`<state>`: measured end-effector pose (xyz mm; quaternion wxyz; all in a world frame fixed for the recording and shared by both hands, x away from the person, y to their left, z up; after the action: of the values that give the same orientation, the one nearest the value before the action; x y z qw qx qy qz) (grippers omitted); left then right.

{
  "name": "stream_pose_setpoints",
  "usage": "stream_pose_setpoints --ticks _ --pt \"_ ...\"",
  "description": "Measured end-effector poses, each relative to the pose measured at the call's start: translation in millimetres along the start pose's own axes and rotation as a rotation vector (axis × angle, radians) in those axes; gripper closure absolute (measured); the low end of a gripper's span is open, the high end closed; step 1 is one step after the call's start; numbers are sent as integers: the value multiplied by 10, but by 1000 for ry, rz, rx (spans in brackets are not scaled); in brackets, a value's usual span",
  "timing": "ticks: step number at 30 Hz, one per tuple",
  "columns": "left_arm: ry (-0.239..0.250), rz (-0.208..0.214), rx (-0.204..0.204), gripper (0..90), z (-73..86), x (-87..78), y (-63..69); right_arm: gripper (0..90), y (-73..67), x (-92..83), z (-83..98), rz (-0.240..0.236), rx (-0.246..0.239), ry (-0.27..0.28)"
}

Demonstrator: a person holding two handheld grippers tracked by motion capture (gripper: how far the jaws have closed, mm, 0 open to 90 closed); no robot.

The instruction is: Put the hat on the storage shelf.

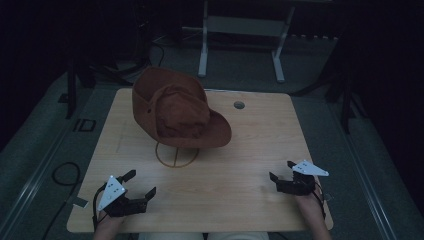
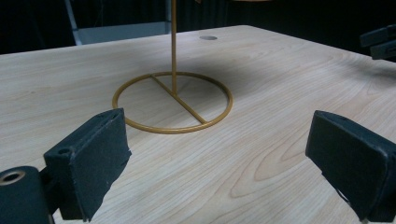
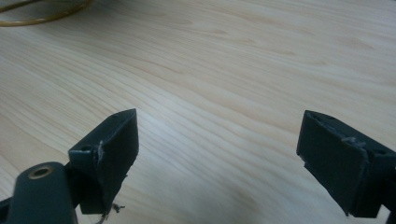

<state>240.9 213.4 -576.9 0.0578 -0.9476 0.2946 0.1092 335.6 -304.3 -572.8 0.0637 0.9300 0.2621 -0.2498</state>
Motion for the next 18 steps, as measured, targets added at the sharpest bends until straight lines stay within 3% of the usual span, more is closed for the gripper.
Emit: stream_pose_setpoints --ticks 9,18 --pt "5 0 0 65 4 -7 4 126 179 -149 136 125 96 32" --pt "-2 2 1 65 22 6 5 127 256 -138 165 143 109 34"
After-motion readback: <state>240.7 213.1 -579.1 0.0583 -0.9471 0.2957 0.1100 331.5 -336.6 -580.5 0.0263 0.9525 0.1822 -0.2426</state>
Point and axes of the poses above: each handheld gripper's, and its own axes: x roughly forward along the jaws, z roughly out of its underside, y roughly to its right, the point moved 3 cm from there along x, roughly forward along the jaws, and after that the axes turned 4 degrees about x, right-handed, at the moved point
